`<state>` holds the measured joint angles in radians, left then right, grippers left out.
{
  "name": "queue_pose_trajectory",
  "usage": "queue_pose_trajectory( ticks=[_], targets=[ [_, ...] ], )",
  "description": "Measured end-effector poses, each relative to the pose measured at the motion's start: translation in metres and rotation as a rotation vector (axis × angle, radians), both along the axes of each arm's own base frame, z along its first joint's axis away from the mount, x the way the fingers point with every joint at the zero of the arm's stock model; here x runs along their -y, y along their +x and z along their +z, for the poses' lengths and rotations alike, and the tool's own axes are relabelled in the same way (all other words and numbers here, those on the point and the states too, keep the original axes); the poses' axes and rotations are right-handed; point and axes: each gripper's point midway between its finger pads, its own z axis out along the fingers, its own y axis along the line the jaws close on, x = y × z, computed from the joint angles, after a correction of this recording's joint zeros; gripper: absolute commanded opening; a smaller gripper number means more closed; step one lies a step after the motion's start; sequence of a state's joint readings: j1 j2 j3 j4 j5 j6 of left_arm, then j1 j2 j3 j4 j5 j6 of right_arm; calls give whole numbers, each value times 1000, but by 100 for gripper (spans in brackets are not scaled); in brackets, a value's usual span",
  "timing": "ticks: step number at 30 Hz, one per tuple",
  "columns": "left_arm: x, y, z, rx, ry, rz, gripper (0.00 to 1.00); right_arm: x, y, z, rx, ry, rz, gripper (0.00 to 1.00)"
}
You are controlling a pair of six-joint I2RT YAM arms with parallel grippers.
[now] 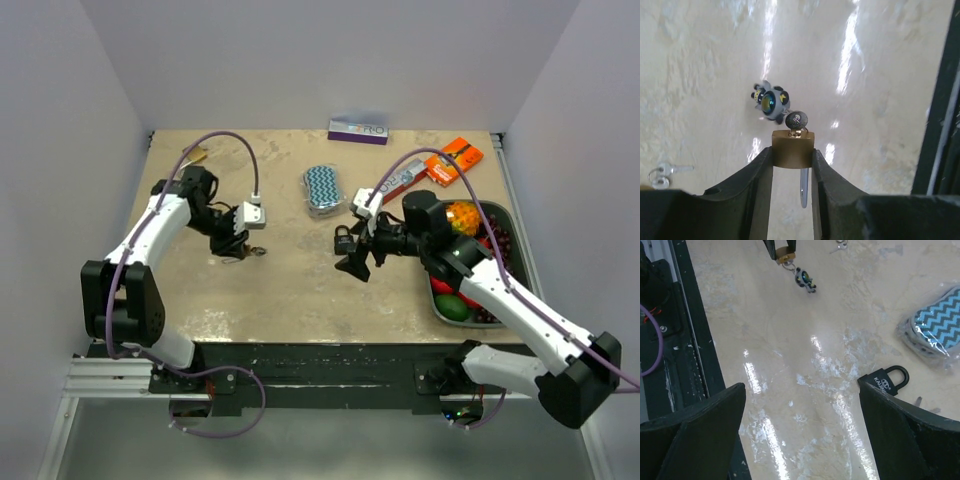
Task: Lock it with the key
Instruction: Pick up the lock from the center of the board.
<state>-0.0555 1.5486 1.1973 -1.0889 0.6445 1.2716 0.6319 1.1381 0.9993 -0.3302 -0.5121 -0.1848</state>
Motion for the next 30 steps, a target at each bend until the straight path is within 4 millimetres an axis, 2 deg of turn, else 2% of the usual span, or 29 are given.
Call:
queue_pose_trajectory(
  ticks=[4,9,14,17,21,30],
  targets=[
    [44,-10,30,-76,-94,14,0,6,-8,9,99,37,21,89],
    [92,-35,62,-222,-208,27,0,-4,-12,18,193,74,65,75],
    [126,-63,72,-415,-247,47,0,-27,-34,21,260,107,167,71],
    [138,-73,72,-533,-261,76,0,-39,-47,24,300,130,223,69],
    [147,-83,75,-670,-277,122,0,-49,-55,23,358,145,264,64],
    [163,-110,80,-801,-272,118,0,-69,-80,22,464,158,379,59]
  ],
)
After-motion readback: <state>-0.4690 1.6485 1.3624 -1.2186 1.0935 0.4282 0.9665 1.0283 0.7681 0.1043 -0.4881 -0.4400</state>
